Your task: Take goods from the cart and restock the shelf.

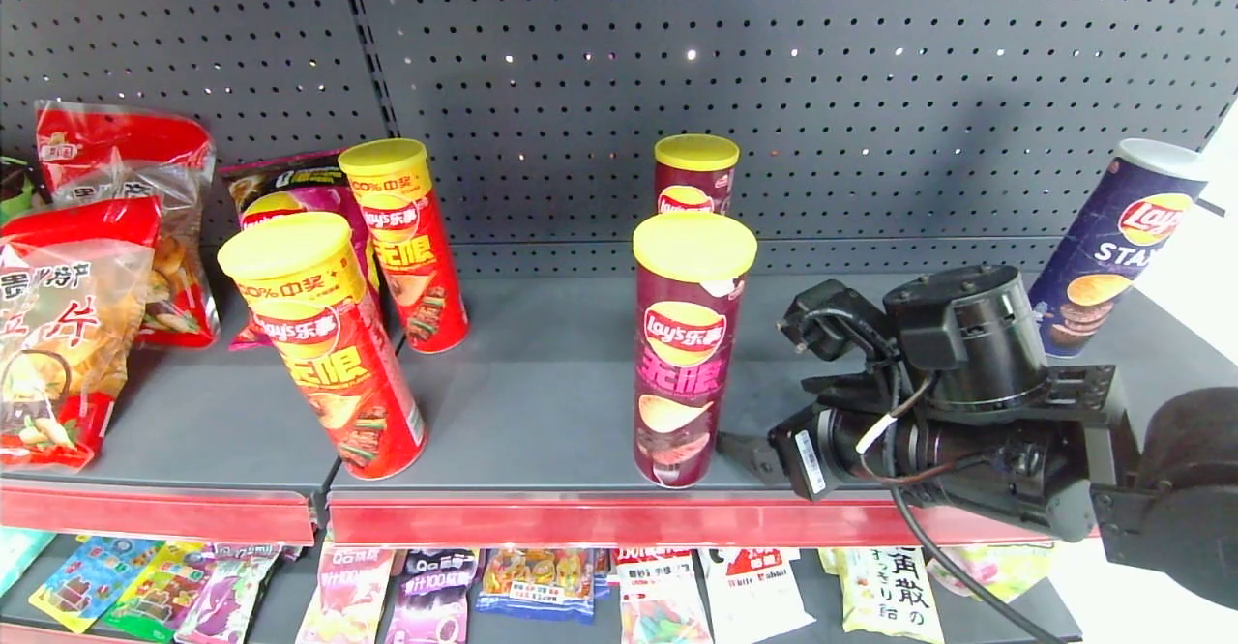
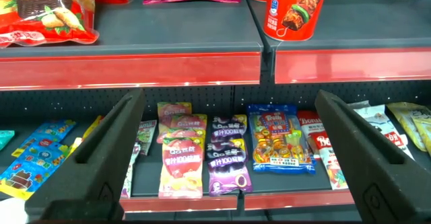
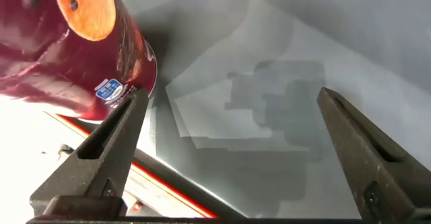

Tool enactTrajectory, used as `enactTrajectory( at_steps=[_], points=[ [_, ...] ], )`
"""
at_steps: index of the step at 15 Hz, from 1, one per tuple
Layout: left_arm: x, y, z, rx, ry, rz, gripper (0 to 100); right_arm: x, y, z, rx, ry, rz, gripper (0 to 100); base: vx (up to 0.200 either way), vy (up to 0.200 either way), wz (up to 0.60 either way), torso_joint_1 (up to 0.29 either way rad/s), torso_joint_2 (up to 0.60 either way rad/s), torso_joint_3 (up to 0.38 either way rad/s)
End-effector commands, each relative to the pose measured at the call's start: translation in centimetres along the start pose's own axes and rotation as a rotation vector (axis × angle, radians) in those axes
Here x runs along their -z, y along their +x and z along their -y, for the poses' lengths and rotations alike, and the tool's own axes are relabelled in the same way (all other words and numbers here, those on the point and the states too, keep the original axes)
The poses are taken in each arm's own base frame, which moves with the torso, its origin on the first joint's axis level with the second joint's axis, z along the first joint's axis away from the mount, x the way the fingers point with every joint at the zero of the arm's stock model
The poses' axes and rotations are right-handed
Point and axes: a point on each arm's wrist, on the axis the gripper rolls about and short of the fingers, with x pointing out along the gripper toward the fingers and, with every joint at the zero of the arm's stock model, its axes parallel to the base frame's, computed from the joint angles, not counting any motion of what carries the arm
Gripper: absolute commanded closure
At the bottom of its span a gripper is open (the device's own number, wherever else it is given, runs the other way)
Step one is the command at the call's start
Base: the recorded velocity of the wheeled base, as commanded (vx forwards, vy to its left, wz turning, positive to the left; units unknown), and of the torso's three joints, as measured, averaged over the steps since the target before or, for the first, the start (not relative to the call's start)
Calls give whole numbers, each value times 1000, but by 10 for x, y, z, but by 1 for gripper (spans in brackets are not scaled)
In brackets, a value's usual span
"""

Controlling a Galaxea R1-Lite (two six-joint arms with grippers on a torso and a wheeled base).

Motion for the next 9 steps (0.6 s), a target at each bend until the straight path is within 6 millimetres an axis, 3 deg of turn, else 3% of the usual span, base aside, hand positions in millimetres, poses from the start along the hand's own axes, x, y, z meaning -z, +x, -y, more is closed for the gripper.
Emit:
enactTrajectory(
  at_steps=[1, 9],
  points=[
    [0, 0, 0, 0, 1, 1, 0, 0, 0, 0, -1, -1, -1, 0, 0, 0, 0, 0, 0, 0],
    [0, 0, 0, 0, 1, 1, 0, -3, 6, -2, -1, 0, 1, 0, 0, 0, 0, 0, 0, 0]
  ],
)
